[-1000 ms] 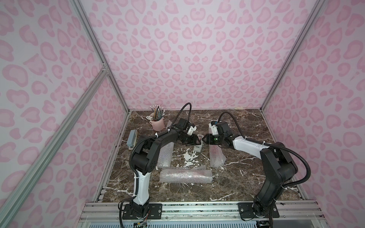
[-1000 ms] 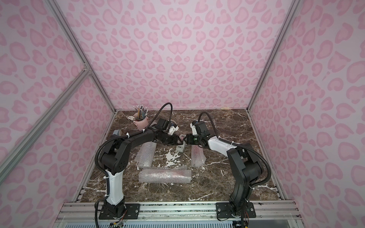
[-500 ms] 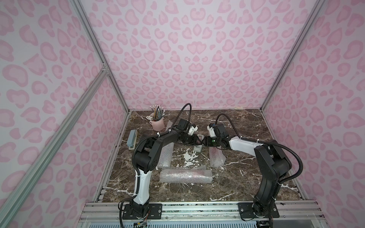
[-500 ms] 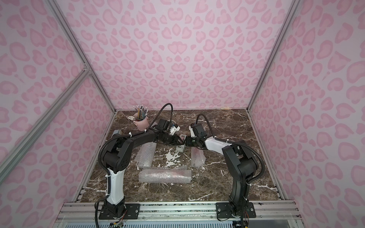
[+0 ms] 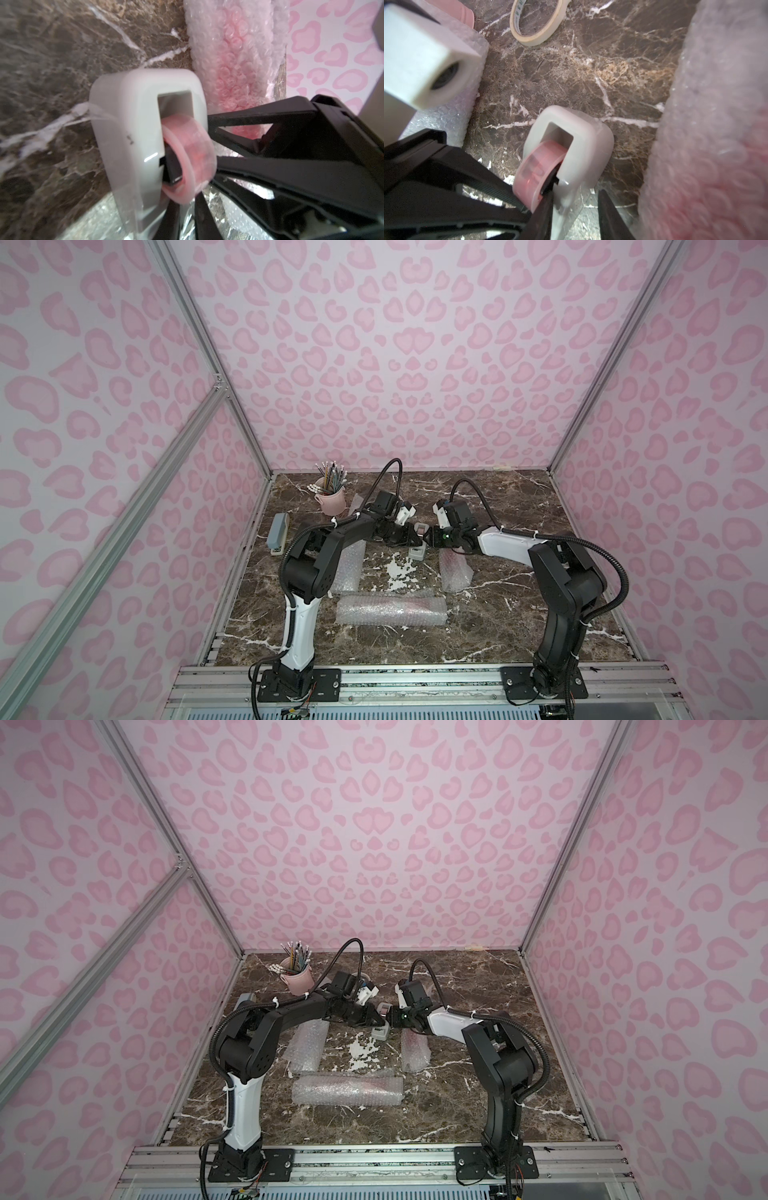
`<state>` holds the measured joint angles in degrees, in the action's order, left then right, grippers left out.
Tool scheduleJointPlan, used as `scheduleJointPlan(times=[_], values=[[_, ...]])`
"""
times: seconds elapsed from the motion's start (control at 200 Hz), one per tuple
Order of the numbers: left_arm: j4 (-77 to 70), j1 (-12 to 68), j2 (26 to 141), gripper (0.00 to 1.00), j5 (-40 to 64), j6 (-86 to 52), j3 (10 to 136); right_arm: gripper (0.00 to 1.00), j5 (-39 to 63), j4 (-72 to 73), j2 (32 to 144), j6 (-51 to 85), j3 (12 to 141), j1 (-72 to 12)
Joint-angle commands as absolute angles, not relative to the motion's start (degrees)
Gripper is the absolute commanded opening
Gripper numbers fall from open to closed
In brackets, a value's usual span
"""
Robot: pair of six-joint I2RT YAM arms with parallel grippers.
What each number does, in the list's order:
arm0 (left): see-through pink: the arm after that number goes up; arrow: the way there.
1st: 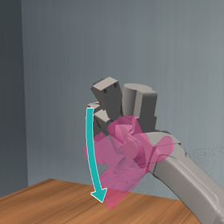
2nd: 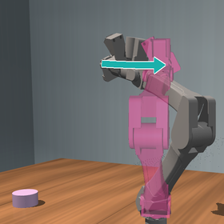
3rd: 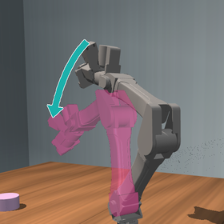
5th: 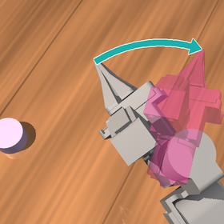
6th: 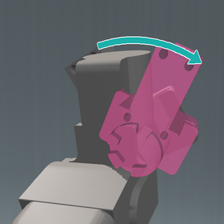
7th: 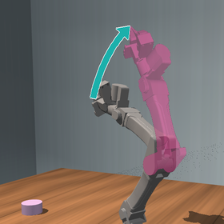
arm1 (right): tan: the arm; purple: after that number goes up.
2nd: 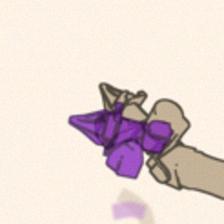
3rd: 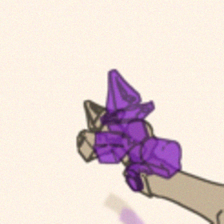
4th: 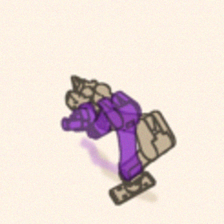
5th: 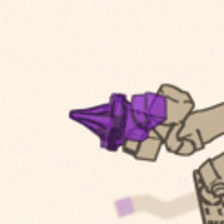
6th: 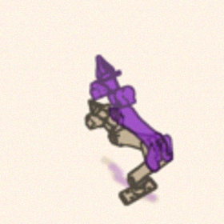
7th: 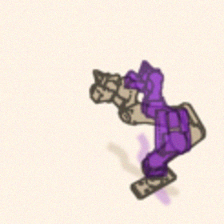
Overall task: Wrap wine bottles in bubble wrap
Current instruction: Tear off the tape using the Tape Cutter.
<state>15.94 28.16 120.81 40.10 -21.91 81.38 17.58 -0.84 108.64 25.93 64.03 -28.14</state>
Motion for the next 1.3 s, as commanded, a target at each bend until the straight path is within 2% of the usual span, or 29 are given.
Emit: scheduleJointPlan(times=[0.0, 0.065, 0.4, 0.905, 1.295], values=[[19.34, 28.21, 121.12, 0.07, 40.80, -20.49, 81.97, 0.37, 14.48, -4.11, 109.84, 25.16, 64.19, -28.34], [19.43, 28.21, 120.85, 0.03, 41.11, -20.40, 82.15, 0.35, 14.26, -4.23, 110.20, 25.05, 64.33, -28.47], [24.28, 28.30, 116.29, 0.03, 42.23, -18.64, 82.47, 0.29, 13.12, -4.79, 111.19, 24.68, 64.54, -28.65], [28.75, 30.41, 110.00, 0.03, 40.37, -19.19, 74.23, 0.29, 13.25, -4.00, 111.63, 25.19, 64.43, -28.76], [29.69, 31.46, 114.33, 0.03, 35.45, -18.07, 72.14, 0.29, 12.91, -4.11, 111.37, 24.97, 64.11, -28.87]])
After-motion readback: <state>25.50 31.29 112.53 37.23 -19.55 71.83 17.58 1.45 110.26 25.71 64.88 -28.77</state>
